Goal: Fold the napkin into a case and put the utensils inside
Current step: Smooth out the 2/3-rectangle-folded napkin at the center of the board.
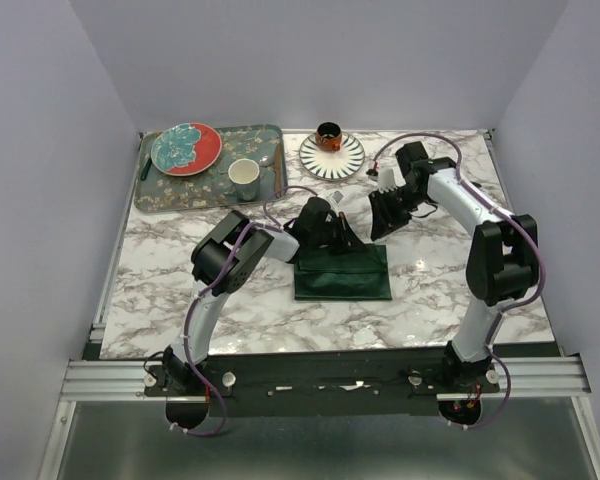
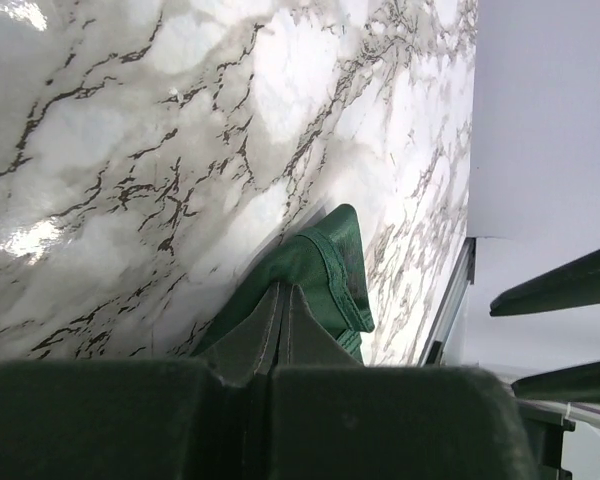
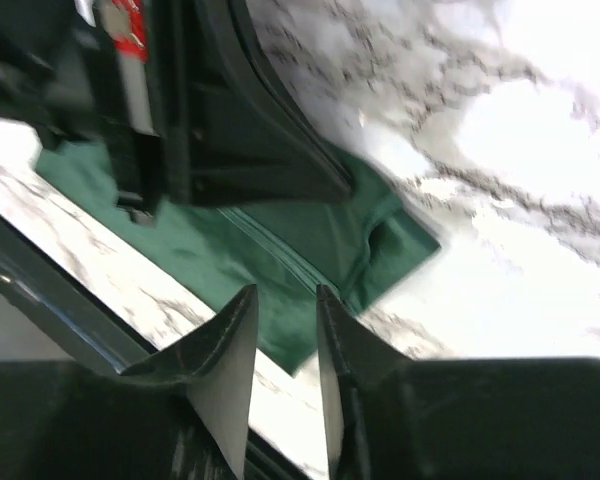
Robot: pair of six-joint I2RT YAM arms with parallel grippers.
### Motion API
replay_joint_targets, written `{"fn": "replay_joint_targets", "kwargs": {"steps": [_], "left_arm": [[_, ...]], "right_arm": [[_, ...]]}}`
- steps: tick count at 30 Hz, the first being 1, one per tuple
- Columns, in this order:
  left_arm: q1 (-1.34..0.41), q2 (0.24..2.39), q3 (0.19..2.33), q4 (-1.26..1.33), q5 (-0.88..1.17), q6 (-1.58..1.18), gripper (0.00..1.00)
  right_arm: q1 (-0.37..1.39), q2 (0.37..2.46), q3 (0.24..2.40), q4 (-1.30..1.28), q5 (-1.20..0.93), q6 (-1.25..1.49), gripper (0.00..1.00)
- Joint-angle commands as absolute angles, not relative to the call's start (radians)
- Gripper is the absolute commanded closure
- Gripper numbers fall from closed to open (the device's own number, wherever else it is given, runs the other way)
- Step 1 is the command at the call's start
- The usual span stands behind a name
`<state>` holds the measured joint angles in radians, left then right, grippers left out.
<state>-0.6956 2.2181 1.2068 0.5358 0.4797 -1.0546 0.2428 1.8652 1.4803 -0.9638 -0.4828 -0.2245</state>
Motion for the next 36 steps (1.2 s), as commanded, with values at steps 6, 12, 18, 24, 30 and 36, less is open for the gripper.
{"fn": "replay_joint_targets", "kwargs": {"steps": [6,12,18,24,30,36], "left_arm": [[-0.701,2.244,1.195,0.396,0.4,-0.985,1.0],[-0.701,2.244,1.19,0.408,0.416,-0.988,1.0],[-0.687,2.25,1.175,0.477,0.482,-0.997,0.89],[-0.647,2.244,1.121,0.59,0.558,-1.034,0.69],[-0.621,2.22,1.049,0.721,0.632,-1.08,0.55],[-0.585,2.198,0.919,0.931,0.695,-1.143,0.51]], "right_arm": [[0.222,1.94,1.395,-0.796,-0.67,-0.029,0.74],[0.192,2.023,1.332,-0.752,-0.607,0.038,0.79],[0.183,2.068,1.315,-0.756,-0.512,0.067,0.8],[0.183,2.072,1.304,-0.762,-0.488,0.08,0.84],[0.183,2.074,1.305,-0.765,-0.477,0.094,0.84],[0.184,2.072,1.307,-0.769,-0.466,0.104,0.84]]}}
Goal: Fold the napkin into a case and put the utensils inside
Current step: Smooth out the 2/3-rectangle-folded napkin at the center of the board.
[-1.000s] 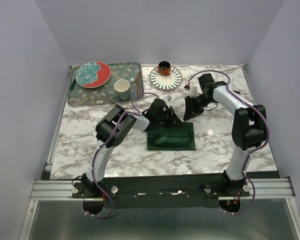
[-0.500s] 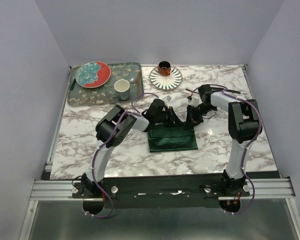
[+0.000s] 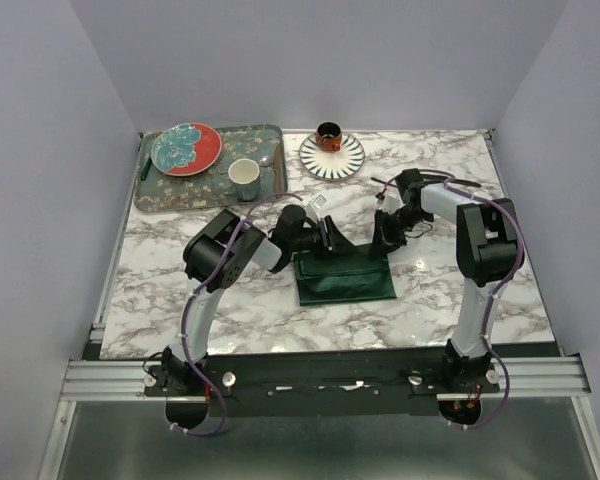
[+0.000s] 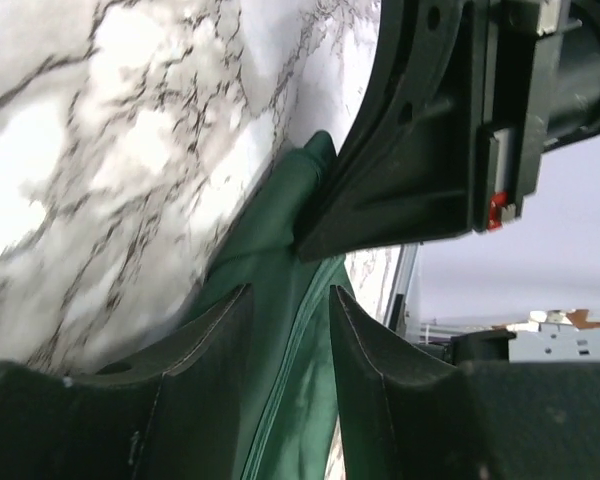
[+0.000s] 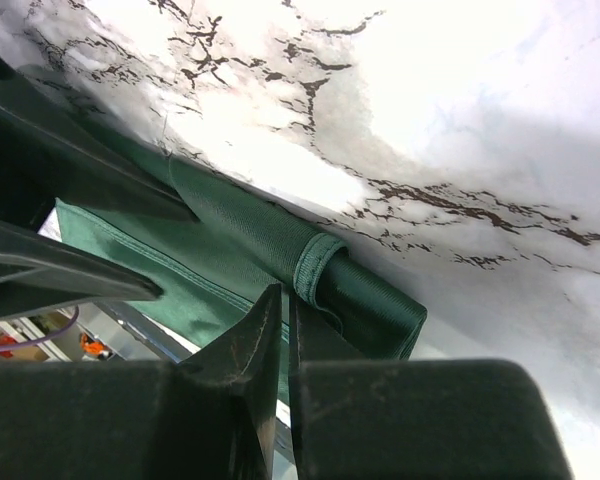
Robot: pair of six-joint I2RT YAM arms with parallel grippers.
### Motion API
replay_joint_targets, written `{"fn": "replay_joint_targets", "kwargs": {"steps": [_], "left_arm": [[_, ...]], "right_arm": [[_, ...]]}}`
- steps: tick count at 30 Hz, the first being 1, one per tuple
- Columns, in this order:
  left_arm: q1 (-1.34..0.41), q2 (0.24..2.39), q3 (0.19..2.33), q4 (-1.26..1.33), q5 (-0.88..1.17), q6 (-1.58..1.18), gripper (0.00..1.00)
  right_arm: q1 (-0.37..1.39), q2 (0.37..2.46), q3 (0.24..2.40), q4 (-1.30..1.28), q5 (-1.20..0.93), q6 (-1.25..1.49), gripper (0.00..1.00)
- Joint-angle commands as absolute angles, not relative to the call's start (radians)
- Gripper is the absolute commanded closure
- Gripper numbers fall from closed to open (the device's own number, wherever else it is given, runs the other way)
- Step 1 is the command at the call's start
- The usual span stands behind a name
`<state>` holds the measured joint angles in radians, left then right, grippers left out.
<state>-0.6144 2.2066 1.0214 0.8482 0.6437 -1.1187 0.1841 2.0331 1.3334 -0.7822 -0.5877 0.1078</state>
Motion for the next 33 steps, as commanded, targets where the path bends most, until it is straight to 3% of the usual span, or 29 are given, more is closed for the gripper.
{"fn": "replay_joint_targets", "kwargs": {"steps": [1,16,27,33], "left_arm": [[-0.578,2.195,0.895,0.942,0.699,-1.143,0.5],[-0.378,2.114,0.68,1.003,0.83,-1.137,0.51],[-0.298,1.956,0.747,0.807,0.925,-0.954,0.55],[-0.376,1.845,0.899,0.43,0.792,-0.646,0.79]], "right_arm": [[0.183,2.071,1.307,-0.77,-0.466,0.104,0.85],[0.183,2.079,1.324,-0.788,-0.46,0.106,0.84],[0.184,2.048,1.259,-0.752,-0.568,0.11,0.84],[0.184,2.017,1.218,-0.733,-0.589,0.112,0.83]]}}
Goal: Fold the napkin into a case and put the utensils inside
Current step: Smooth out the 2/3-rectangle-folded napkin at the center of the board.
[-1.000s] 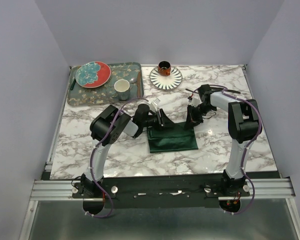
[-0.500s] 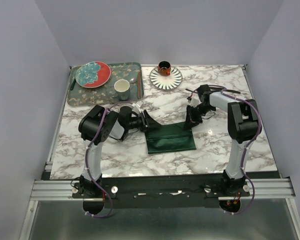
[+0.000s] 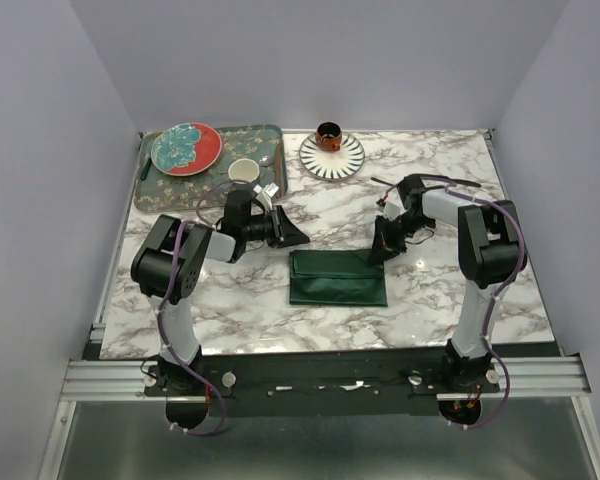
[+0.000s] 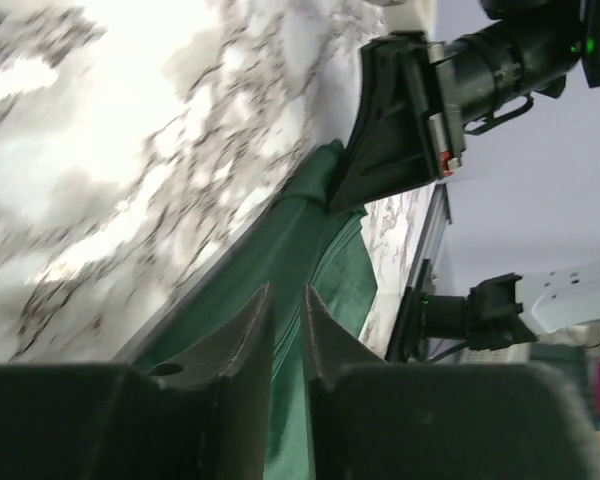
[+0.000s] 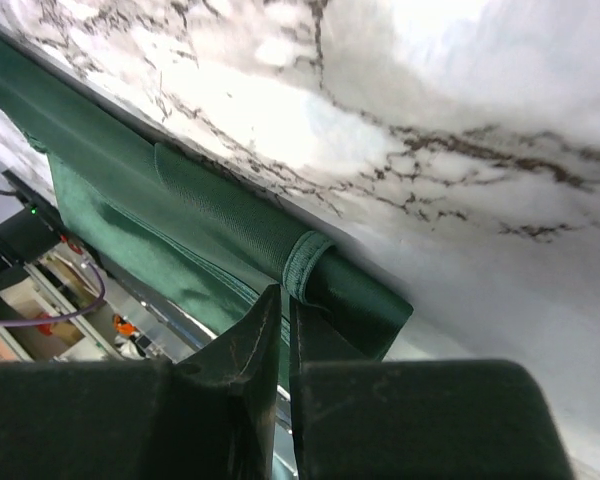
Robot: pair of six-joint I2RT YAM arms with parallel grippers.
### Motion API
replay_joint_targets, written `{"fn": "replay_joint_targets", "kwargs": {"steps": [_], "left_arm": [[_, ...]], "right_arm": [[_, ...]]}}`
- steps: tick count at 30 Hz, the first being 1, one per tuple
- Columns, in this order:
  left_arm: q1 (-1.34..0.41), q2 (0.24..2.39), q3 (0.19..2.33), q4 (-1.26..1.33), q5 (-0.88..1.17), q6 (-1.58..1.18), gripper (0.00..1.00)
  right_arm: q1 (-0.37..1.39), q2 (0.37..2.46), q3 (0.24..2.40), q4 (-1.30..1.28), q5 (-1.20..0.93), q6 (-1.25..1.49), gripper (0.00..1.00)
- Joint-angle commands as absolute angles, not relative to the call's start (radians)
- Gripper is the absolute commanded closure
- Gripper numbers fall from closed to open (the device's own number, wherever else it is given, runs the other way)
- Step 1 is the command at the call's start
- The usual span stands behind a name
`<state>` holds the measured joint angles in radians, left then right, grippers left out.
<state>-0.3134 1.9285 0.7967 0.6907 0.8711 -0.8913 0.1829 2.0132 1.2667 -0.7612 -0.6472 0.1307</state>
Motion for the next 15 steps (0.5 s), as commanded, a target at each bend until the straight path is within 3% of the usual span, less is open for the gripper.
{"fn": "replay_joint_targets", "kwargs": {"steps": [1,7,15], "left_arm": [[-0.415,1.85,0.919,0.413,0.775,-0.64,0.83],[-0.56,1.973,1.084,0.36,0.726,-0.669,0.94],[-0.664,2.13,1.219,0.385,0.69,-0.741,0.98]], "right_arm": [[0.184,2.017,1.218,-0.735,-0.591,0.11,0.83],[0.183,2.019,1.226,-0.736,-0.591,0.112,0.83],[0.183,2.025,1.244,-0.749,-0.594,0.112,0.82]]}}
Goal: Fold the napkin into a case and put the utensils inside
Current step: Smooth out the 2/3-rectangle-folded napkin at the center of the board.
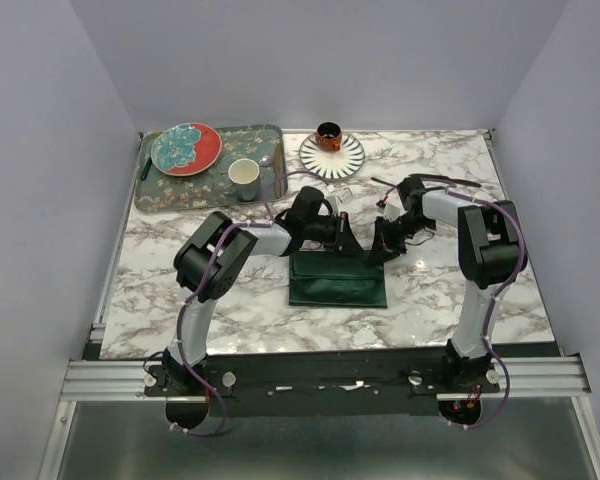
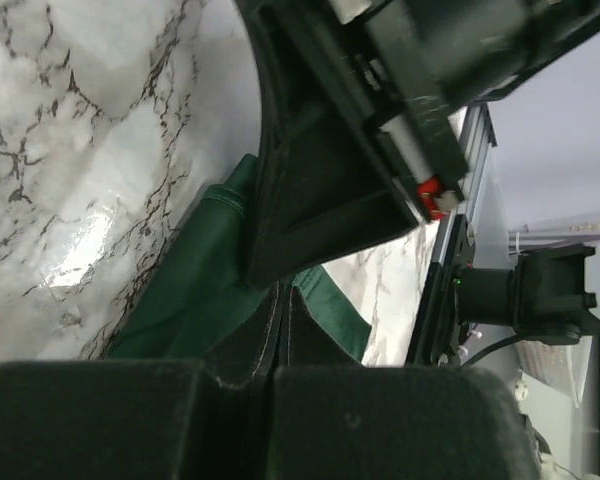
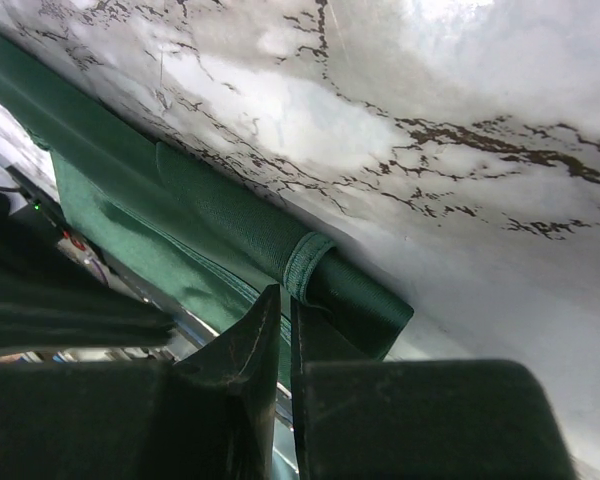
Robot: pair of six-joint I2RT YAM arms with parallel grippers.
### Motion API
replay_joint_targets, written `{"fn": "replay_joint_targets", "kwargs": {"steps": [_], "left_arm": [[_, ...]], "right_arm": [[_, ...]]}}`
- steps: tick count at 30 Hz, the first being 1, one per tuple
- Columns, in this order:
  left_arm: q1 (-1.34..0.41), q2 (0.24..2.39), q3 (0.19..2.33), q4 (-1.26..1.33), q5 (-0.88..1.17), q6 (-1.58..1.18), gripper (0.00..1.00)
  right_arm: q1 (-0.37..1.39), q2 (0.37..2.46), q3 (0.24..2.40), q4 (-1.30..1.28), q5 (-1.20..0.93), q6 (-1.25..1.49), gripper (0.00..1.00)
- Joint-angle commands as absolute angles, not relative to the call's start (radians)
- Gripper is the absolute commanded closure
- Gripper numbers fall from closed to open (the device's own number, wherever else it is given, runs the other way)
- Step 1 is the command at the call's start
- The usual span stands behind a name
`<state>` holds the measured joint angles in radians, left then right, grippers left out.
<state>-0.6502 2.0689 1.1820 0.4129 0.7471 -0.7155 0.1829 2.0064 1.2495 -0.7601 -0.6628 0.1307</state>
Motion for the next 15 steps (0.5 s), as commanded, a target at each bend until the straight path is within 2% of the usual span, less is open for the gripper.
{"fn": "replay_joint_targets", "kwargs": {"steps": [1,8,15], "left_arm": [[-0.664,2.141,1.22,0.382,0.681,-0.744,0.98],[-0.664,2.227,1.239,0.304,0.637,-0.738,1.0],[-0.664,2.253,1.236,0.218,0.607,-0.704,1.0]], "right_arm": [[0.184,2.026,1.249,-0.75,-0.594,0.112,0.82],[0.184,1.999,1.261,-0.77,-0.624,0.101,0.76],[0.181,1.893,1.339,-0.87,-0.698,0.017,0.65]]}}
